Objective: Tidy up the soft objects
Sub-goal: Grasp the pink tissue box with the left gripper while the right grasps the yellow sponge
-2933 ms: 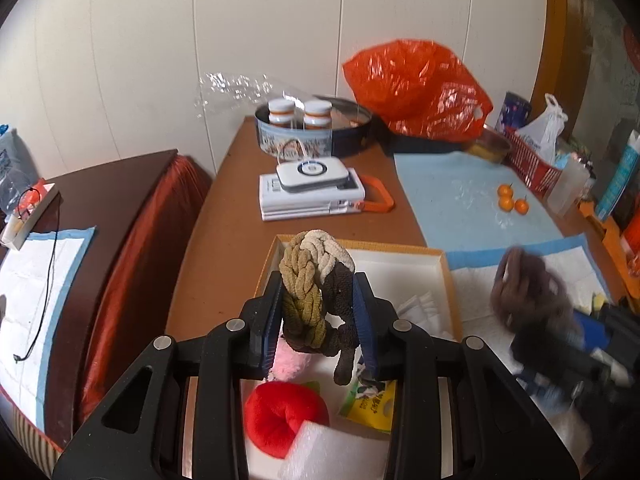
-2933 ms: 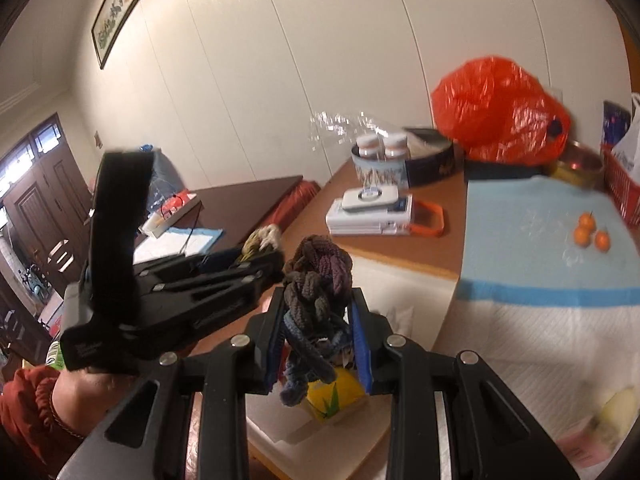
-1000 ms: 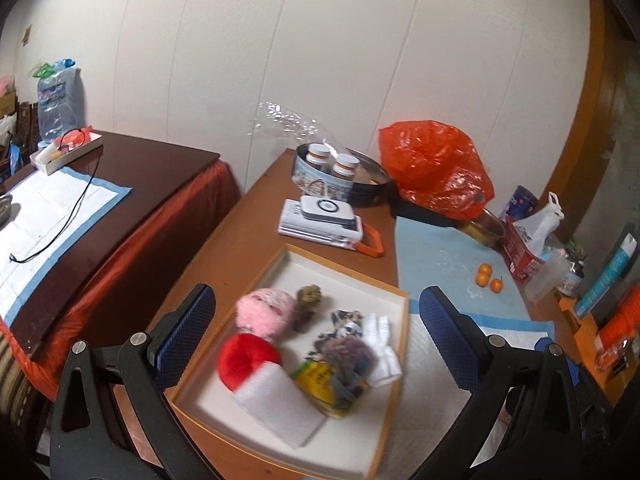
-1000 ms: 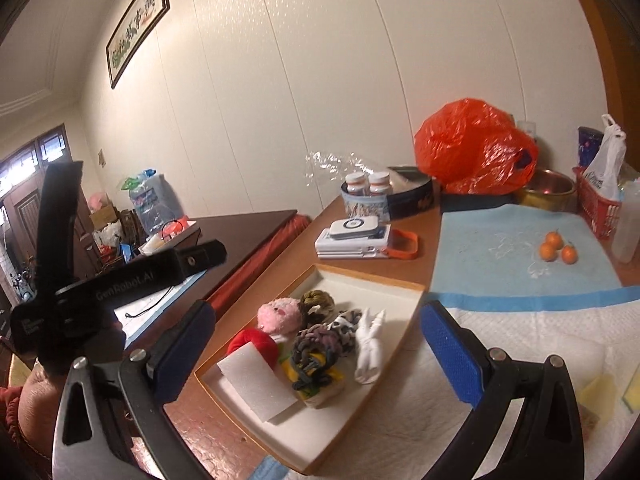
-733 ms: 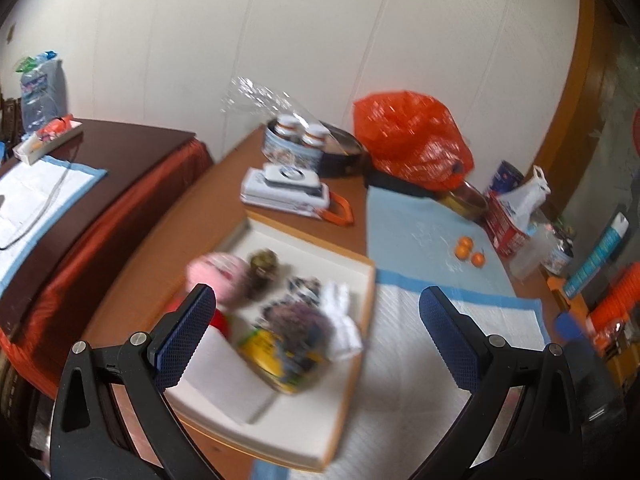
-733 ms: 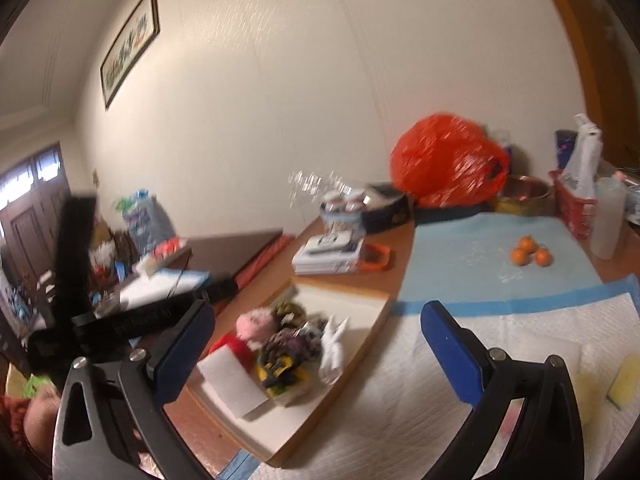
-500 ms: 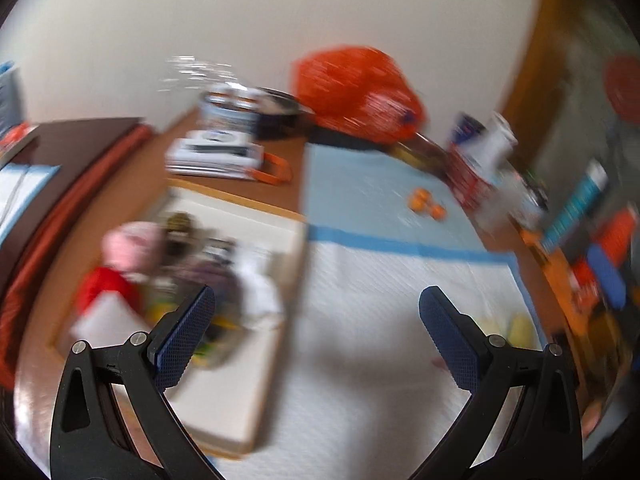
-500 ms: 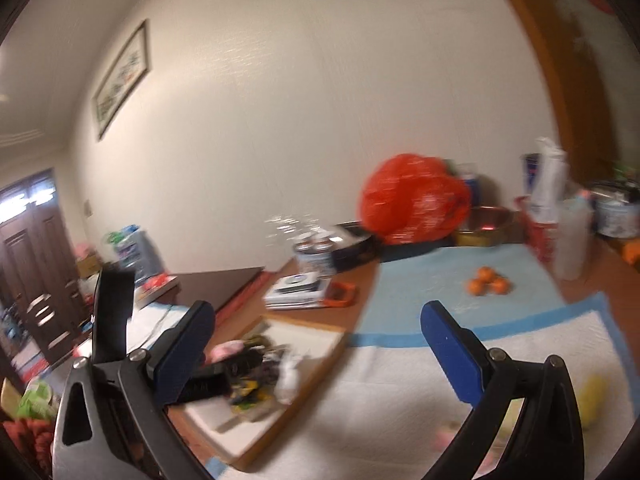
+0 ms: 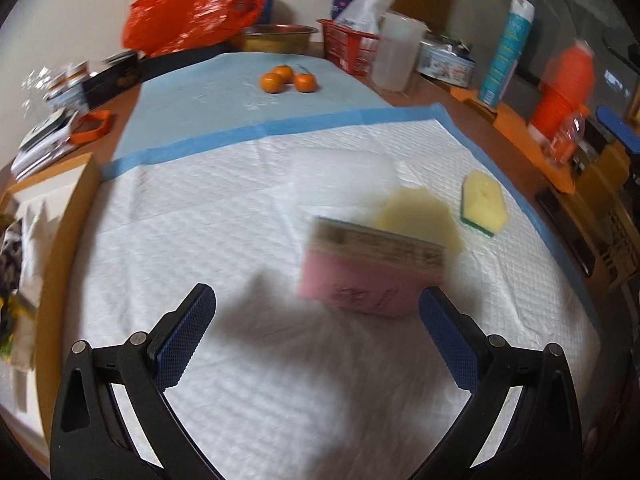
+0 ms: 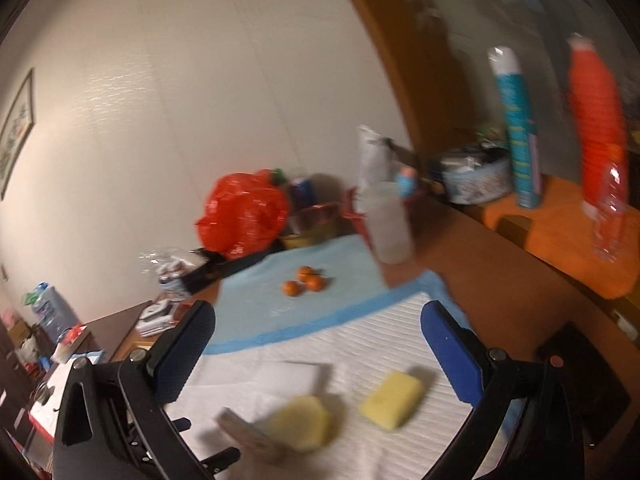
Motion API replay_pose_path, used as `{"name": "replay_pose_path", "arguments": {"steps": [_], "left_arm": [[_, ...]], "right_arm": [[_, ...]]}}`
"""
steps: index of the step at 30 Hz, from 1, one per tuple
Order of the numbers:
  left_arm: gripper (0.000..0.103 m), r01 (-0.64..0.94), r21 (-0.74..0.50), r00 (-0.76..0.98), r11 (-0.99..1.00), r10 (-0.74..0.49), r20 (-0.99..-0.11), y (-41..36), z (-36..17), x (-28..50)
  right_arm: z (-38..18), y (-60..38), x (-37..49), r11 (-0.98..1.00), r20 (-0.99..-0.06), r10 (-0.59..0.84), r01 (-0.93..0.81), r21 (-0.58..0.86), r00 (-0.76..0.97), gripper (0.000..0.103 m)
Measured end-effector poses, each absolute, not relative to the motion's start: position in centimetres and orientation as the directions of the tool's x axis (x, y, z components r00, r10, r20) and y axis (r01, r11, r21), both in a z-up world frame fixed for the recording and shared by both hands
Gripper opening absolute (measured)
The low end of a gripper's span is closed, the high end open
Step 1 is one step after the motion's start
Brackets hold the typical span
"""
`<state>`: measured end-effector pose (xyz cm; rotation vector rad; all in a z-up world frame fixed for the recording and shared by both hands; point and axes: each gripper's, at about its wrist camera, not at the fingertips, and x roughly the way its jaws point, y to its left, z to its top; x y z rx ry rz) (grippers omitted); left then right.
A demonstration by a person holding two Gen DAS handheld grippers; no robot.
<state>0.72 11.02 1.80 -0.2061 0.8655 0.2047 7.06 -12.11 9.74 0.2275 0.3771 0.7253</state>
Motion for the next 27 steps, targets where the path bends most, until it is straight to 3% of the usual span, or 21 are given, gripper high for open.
{"name": "replay_pose_path", "arguments": {"steps": [11, 16, 19, 21, 27], "left_arm": [[0.103, -0.278, -0.069, 0.583, 0.958, 0.111, -0.805, 9.9, 0.0, 5.2], [0.103, -0.286, -0.120, 0.579, 0.951, 0.072, -0.812, 10.6, -0.4, 5.7], [0.093, -0.276, -0.142, 0.597, 0.951, 0.053, -0.801, 10.6, -0.4, 5.0], [0.081, -0.270, -0.153, 0.604, 0.951, 0.043, -0.796, 10.3, 0.0, 4.6], [0.081, -0.300, -0.137, 0.640, 0.944, 0.093, -0.763, 10.4, 2.0, 3.0]], "right_arm": [[8.2, -14.7, 9.5, 0.727, -0.306, 0.684, -0.591, 0.348, 0.662, 0.103], [8.0, -15.0, 9.9, 0.723, -0.317, 0.690, -0.600, 0.343, 0.650, 0.103], [7.7, -15.2, 10.5, 0.732, -0.330, 0.681, -0.594, 0.332, 0.654, 0.103], [7.2, -14.7, 11.3, 0.747, -0.369, 0.665, -0.583, 0.321, 0.649, 0.103], [3.4, -12.1, 13.8, 0.804, -0.566, 0.575, -0.538, 0.254, 0.592, 0.103]]}}
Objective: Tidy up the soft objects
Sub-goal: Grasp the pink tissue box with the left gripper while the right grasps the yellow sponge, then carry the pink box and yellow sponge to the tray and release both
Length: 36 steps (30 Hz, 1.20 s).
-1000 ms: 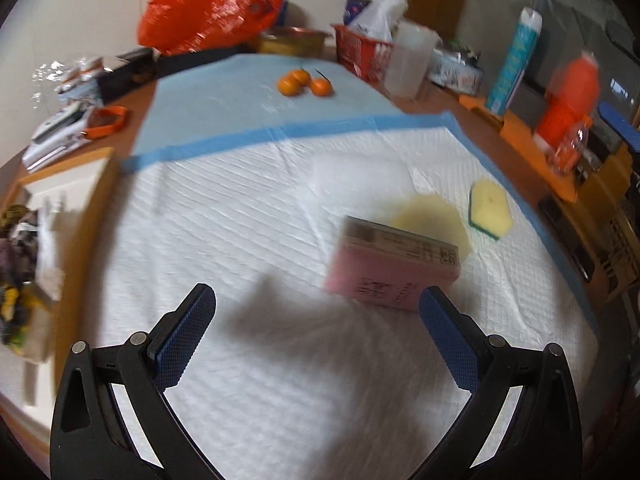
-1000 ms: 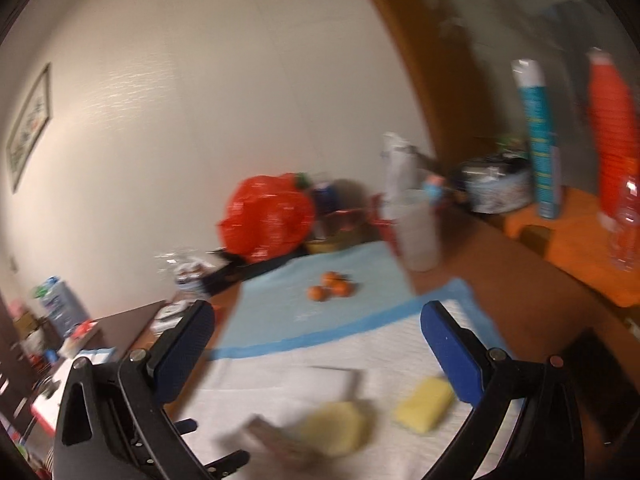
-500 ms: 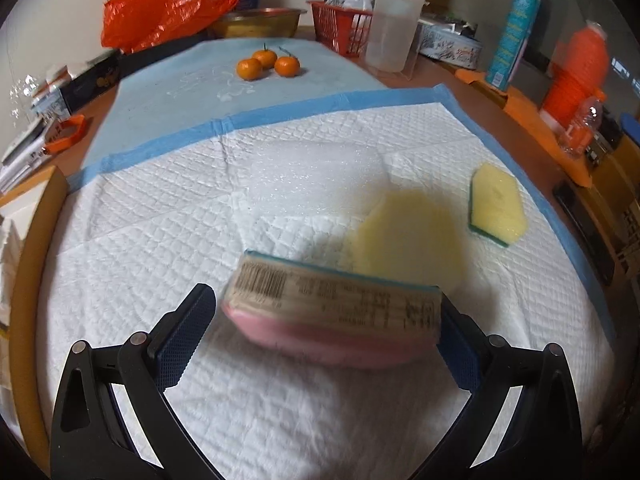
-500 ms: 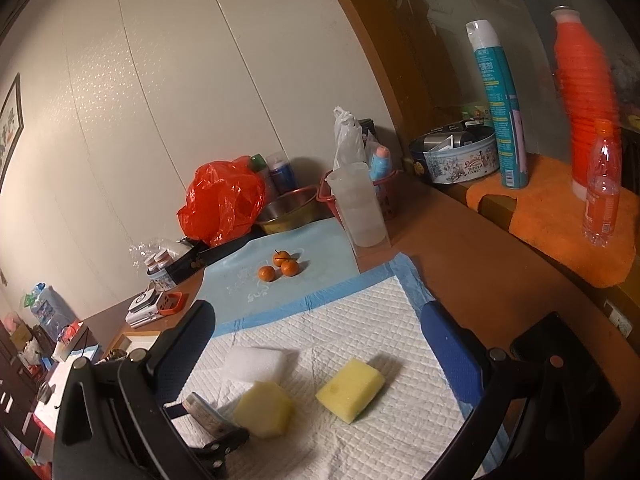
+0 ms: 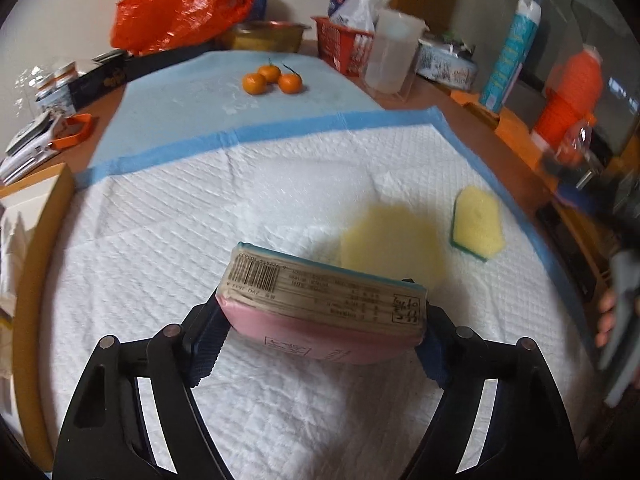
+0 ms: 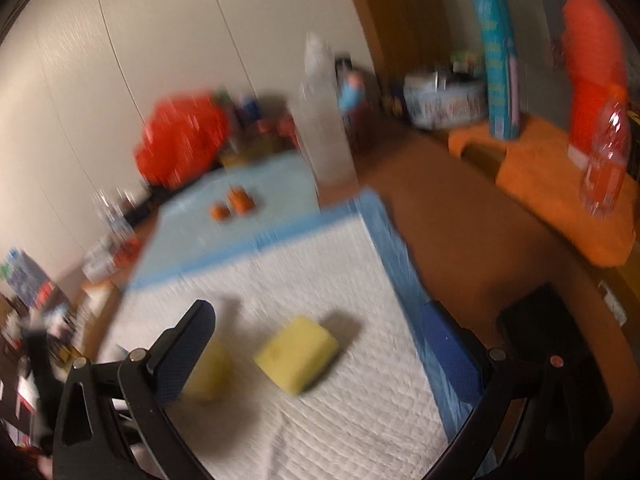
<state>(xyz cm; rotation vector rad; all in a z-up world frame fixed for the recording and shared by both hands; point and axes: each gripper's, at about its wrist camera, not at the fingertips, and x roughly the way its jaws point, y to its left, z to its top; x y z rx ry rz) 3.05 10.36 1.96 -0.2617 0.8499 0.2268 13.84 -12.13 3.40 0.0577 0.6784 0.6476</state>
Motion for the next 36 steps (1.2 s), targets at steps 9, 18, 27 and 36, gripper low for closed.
{"name": "replay_pose_path", "arguments": {"steps": [9, 18, 27, 36], "left_arm": [[0.081, -0.367, -0.151, 0.670, 0.918, 0.148, -0.728, 12.3, 4.4, -0.3], [0.081, -0.400, -0.142, 0.678, 0.905, 0.188, -0.711, 13.1, 5.8, -2.4], [0.081, -0.407, -0.132, 0.706, 0.904, 0.219, -0.674, 13.1, 8.3, -3.5], [0.081, -0.491, -0.063, 0.729, 0.869, 0.370, -0.576, 14.3, 15.7, -7.3]], "right_arm": [[-0.5, -7.2, 14.2, 0.832, -0.723, 0.430, -0.548, 0.085, 0.540, 0.102], [-2.0, -4.6, 13.8, 0.806, -0.757, 0.406, -0.591, 0.032, 0.512, 0.057], [1.6, -7.2, 12.0, 0.772, -0.652, 0.555, -0.612, 0.172, 0.517, 0.051], [13.0, -7.4, 3.7, 0.601, -0.333, 0.787, -0.768, 0.222, 0.519, 0.051]]}}
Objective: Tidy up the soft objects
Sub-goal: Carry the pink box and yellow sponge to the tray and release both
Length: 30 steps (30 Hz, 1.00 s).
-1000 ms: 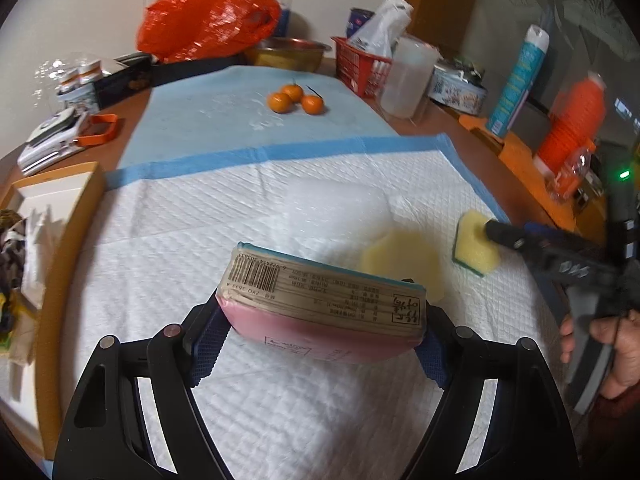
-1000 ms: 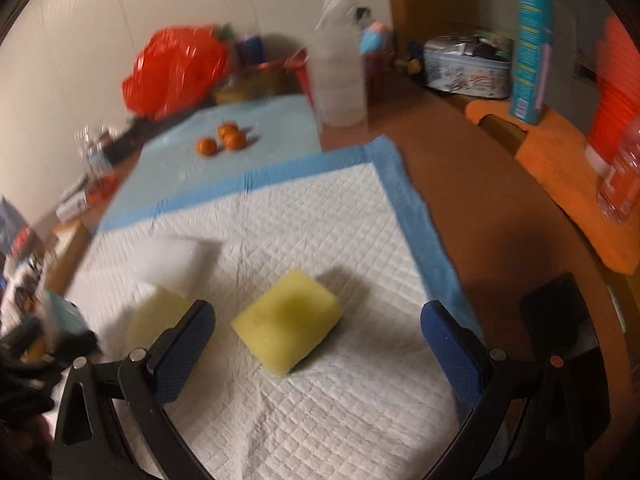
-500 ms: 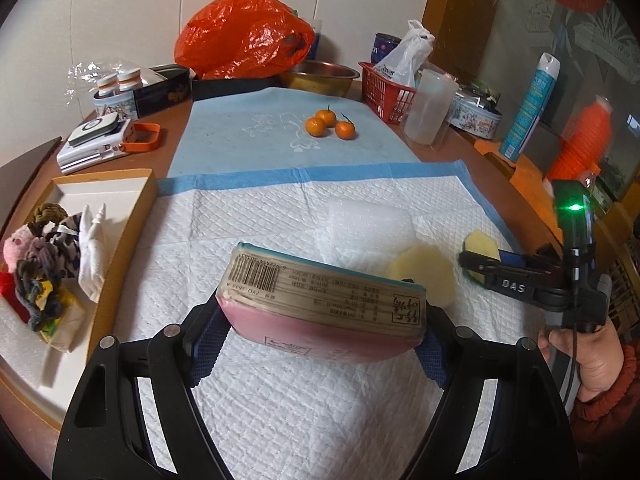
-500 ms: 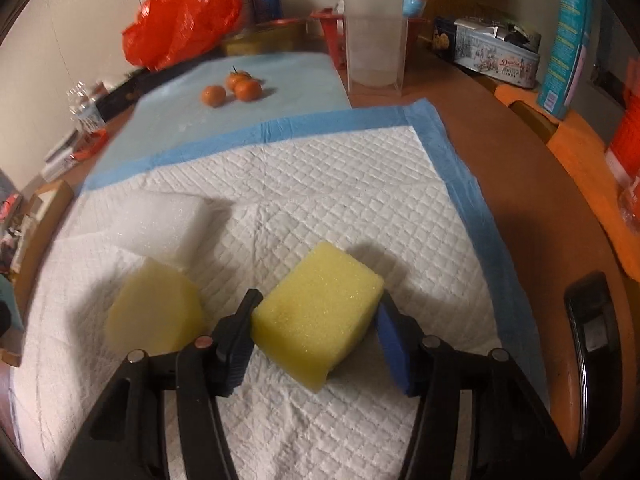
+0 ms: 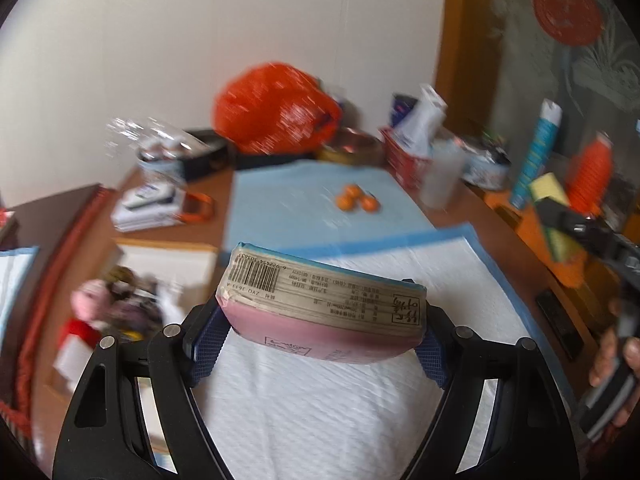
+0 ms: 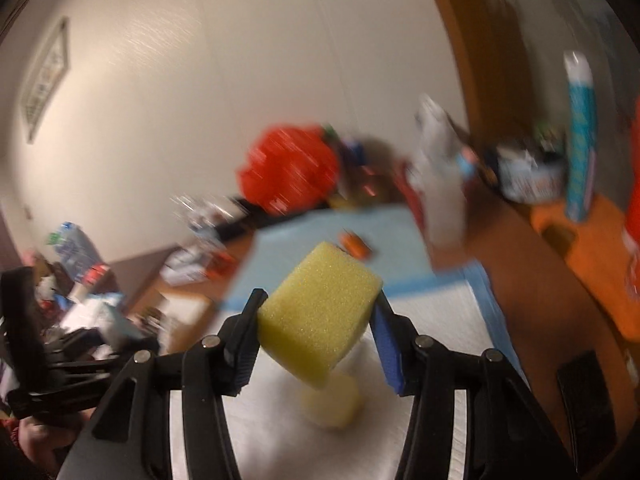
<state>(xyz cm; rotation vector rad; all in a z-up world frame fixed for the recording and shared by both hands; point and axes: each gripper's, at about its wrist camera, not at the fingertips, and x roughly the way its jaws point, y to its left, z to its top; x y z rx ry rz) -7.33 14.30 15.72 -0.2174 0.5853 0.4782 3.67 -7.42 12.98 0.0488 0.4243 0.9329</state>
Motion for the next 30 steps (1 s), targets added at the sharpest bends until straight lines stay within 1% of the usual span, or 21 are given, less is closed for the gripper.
{"name": "replay_pose_path", "arguments": {"steps": [3, 7, 18, 30], "left_arm": [[0.081, -0.528, -0.053, 0.726, 0.848, 0.418, -0.547, 14.8, 17.4, -9.4], [0.081, -0.559, -0.051, 0.723, 0.828, 0.456, -0.519, 15.5, 18.6, -11.6], [0.081, -0.625, -0.060, 0.691, 0.778, 0.515, -0.507, 18.5, 18.7, -16.2], [0.081, -0.656, -0.068, 0.672, 0.752, 0.540, -0.507, 20.2, 18.7, -18.5]], "right_arm": [[14.9, -7.0, 1.6, 0.539, -0.264, 0.837, -0.809, 0.237, 0.480, 0.051], [16.0, -5.5, -0.6, 0.476, -0.226, 0.874, -0.849, 0.228, 0.430, 0.051], [15.4, -1.7, -3.3, 0.409, -0.237, 0.902, -0.888, 0.209, 0.360, 0.051], [15.2, 0.7, -5.7, 0.364, -0.242, 0.918, -0.911, 0.196, 0.314, 0.051]]}}
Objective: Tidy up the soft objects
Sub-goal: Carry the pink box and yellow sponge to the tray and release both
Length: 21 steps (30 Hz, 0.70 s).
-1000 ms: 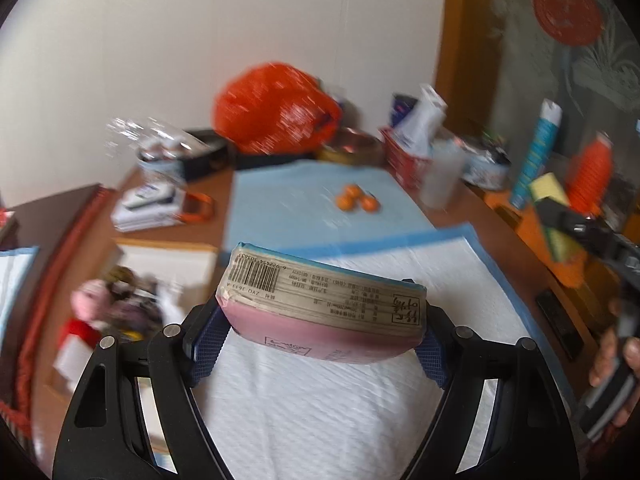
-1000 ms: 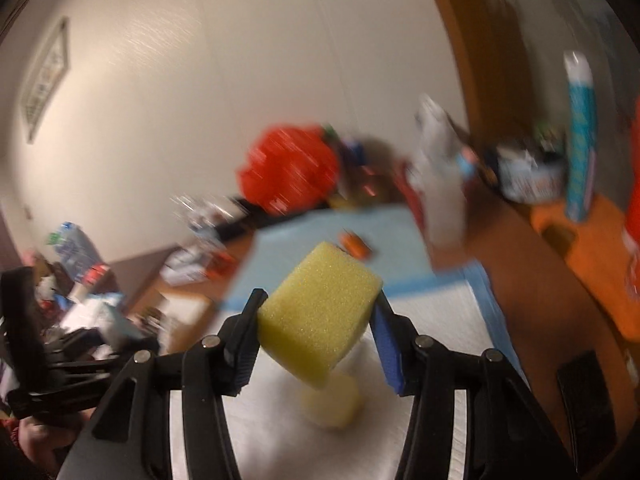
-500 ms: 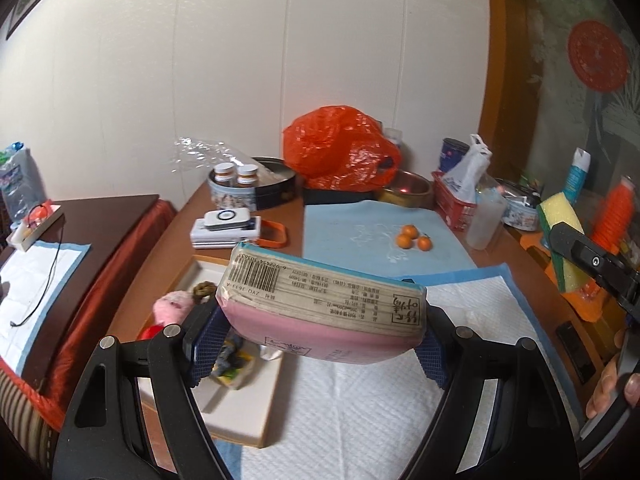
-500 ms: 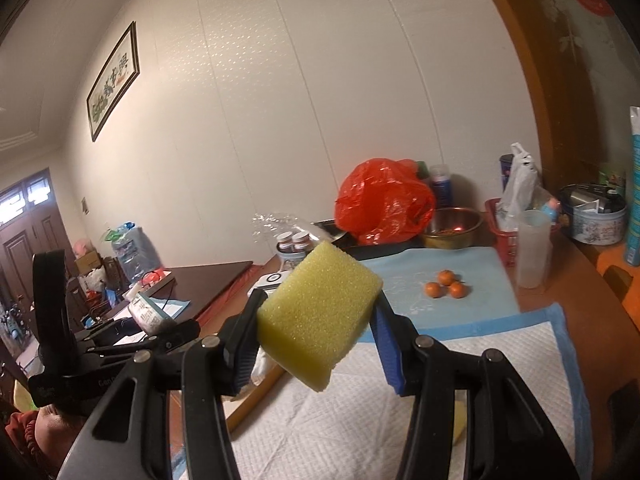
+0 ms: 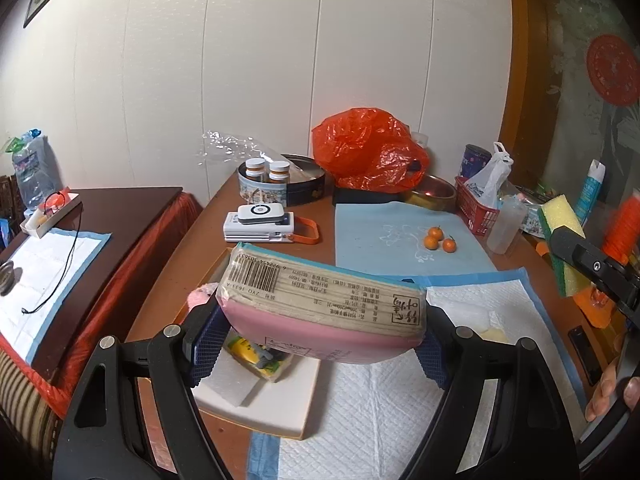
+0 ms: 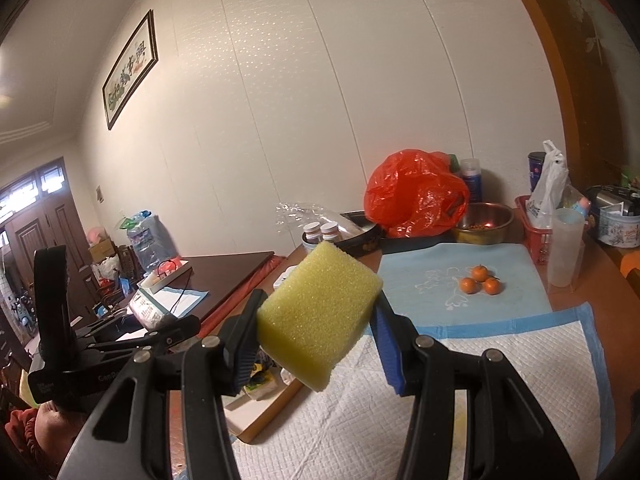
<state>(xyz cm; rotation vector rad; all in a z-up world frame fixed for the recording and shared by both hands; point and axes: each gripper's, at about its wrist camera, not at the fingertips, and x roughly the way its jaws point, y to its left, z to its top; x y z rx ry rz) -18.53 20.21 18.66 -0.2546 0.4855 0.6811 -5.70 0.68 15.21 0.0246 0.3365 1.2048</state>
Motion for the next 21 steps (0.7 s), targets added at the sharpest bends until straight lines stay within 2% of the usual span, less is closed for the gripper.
{"name": "replay_pose_path", "arguments": {"steps": [21], "left_arm": [[0.081, -0.674, -0.080, 0.662, 0.735, 0.551, -0.508, 21.4, 18.6, -20.3]], "right_arm": [[15.0, 2.6, -6.5, 0.335, -0.261, 0.923, -0.925, 0.177, 0.284, 0.052]]}}
